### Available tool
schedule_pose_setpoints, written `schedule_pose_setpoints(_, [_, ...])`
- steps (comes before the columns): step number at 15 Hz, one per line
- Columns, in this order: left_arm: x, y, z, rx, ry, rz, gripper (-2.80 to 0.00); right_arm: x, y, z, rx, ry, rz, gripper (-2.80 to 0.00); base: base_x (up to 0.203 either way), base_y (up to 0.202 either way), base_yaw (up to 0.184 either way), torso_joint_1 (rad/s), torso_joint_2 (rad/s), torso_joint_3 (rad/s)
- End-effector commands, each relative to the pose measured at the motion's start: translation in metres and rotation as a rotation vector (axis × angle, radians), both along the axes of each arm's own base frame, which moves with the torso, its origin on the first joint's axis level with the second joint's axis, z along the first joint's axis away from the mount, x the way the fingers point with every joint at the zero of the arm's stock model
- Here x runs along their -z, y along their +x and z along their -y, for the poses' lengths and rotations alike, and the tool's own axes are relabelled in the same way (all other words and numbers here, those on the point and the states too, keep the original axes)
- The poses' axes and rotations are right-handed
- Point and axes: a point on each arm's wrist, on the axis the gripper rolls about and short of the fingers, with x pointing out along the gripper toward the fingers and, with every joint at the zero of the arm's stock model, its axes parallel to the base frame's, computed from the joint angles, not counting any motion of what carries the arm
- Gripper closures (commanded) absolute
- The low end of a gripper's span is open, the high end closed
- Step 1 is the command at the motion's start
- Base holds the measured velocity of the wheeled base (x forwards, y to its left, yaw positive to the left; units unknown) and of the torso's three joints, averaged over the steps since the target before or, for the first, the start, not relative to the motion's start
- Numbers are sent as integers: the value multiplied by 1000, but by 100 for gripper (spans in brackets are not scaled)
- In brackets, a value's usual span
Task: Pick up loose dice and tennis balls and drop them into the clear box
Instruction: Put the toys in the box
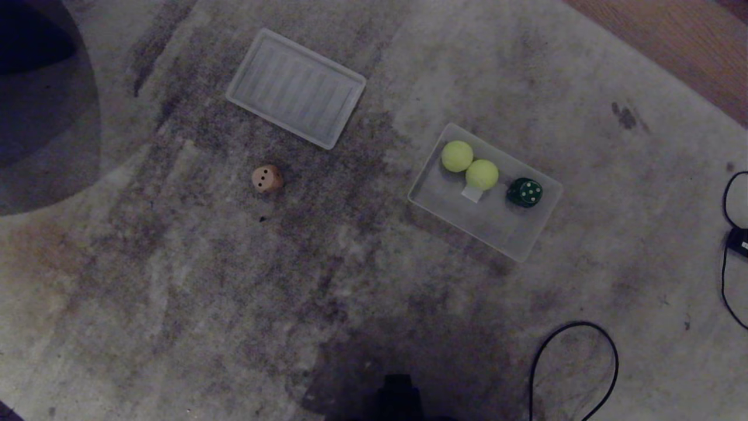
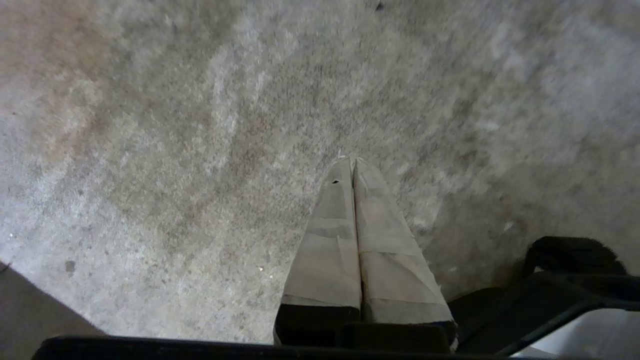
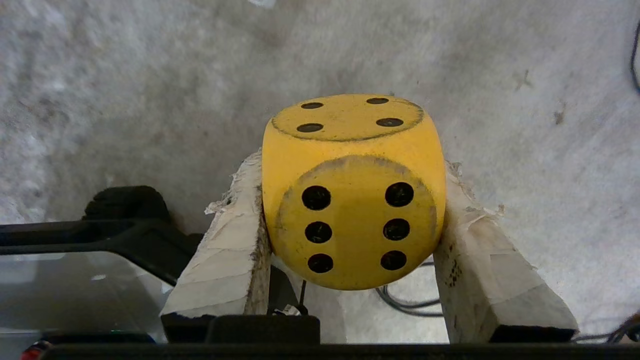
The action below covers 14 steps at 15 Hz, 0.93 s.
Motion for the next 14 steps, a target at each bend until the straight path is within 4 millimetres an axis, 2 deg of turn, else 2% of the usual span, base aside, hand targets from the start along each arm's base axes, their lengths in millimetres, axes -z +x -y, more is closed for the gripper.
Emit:
schedule_pose_setpoints(1, [0, 0, 0, 0, 7, 0, 0, 0, 0, 0, 0, -1, -2, 0, 0, 0, 0, 2, 2, -191])
schedule_pose_setpoints(14, [1, 0, 0, -7, -20, -2, 0, 0, 0, 0, 4, 7, -2, 0, 0, 0, 0, 0, 0, -19])
